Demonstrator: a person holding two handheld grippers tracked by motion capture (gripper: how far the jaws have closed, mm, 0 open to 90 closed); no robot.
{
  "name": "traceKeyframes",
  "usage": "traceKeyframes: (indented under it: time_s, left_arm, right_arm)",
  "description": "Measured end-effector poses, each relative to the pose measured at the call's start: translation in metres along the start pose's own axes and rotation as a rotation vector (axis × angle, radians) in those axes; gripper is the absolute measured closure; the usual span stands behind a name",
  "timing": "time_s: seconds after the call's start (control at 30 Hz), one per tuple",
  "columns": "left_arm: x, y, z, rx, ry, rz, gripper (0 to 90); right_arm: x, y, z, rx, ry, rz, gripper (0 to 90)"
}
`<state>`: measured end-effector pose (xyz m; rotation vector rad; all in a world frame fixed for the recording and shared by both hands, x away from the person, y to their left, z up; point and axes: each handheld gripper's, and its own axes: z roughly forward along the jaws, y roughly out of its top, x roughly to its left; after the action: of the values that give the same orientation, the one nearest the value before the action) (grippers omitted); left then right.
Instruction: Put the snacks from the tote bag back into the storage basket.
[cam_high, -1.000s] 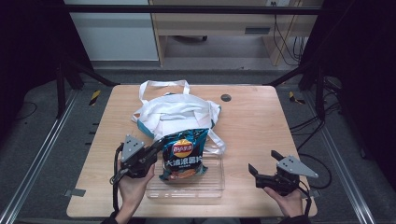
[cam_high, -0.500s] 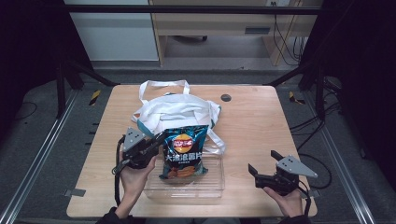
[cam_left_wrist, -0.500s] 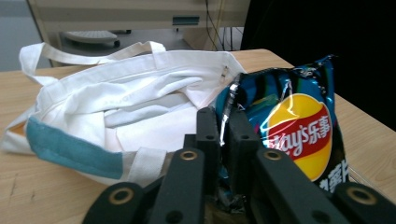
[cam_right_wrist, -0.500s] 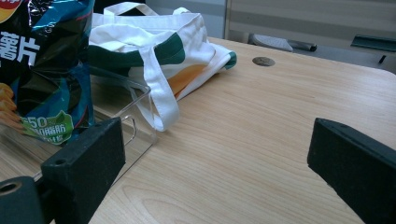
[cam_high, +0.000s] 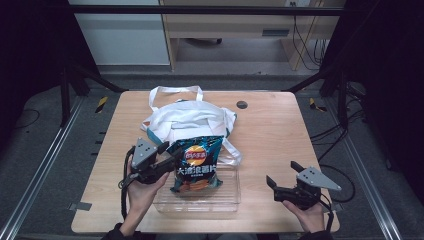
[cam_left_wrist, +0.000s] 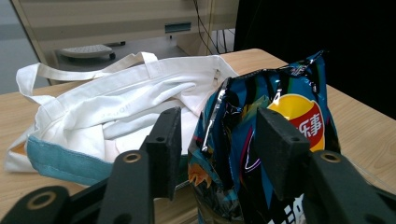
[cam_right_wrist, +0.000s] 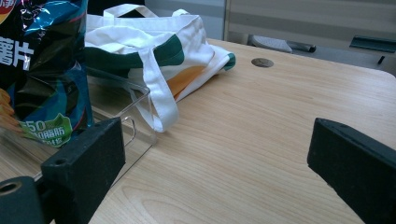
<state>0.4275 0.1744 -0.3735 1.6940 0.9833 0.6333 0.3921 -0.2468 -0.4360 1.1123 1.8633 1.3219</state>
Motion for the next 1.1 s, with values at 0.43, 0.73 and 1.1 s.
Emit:
traceKeyframes:
  time_s: [0.43,0.73,1.1]
  left_arm:
    - [0.006,-0.011,-0.029,-0.008,-0.008,0.084,40.5]
    - [0.022,-0.021,-0.046,-0.03,0.019,0.047,39.3]
    - [0.047,-0.058,-0.053,-0.005,0.095,0.045,38.5]
  right_arm:
    - [-0.001,0.0,-0.002,-0.008,-0.007,0.006,4.4]
    - [-0.001,0.0,-0.004,-0.017,-0.013,0.009,4.3]
    - [-0.001,0.0,-0.005,-0.017,-0.015,0.013,4.2]
